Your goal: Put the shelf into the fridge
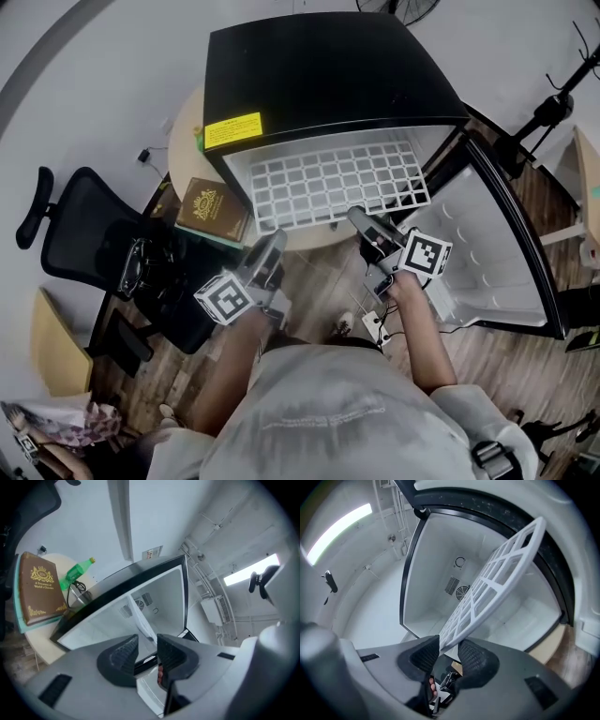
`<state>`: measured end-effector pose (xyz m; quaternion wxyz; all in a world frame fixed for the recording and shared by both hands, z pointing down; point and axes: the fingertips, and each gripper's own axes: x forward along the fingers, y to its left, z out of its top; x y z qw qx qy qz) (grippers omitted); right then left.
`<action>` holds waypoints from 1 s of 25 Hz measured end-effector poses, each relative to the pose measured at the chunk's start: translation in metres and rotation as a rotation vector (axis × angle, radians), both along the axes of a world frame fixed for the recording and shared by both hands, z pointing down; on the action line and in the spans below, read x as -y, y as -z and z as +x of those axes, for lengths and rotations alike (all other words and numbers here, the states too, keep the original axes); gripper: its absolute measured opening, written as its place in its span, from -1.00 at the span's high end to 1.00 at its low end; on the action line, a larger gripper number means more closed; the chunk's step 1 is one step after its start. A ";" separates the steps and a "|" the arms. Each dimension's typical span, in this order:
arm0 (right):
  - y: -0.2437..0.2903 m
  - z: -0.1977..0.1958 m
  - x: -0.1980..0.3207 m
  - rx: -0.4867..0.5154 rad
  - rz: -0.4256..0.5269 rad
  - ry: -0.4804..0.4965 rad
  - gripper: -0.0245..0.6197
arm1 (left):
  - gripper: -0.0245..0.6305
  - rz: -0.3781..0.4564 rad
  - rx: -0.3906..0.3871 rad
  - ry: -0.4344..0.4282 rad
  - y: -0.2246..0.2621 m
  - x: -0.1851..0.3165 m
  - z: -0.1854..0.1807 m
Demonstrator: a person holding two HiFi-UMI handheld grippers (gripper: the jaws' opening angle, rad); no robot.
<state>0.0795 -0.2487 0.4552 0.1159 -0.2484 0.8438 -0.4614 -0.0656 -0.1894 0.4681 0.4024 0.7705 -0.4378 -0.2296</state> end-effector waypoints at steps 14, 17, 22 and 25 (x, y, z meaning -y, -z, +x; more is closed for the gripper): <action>0.006 0.007 -0.005 -0.047 -0.028 0.070 0.58 | 0.70 0.035 0.004 0.143 0.013 0.007 0.020; 0.011 0.007 -0.003 -0.039 -0.014 0.082 0.58 | 0.70 0.036 0.019 0.137 0.015 0.008 0.020; 0.008 0.005 0.004 -0.033 -0.018 0.071 0.58 | 0.70 0.034 0.006 0.130 0.015 0.015 0.019; 0.007 0.002 0.014 -0.040 -0.032 0.057 0.58 | 0.70 0.017 0.016 0.123 0.014 0.024 0.015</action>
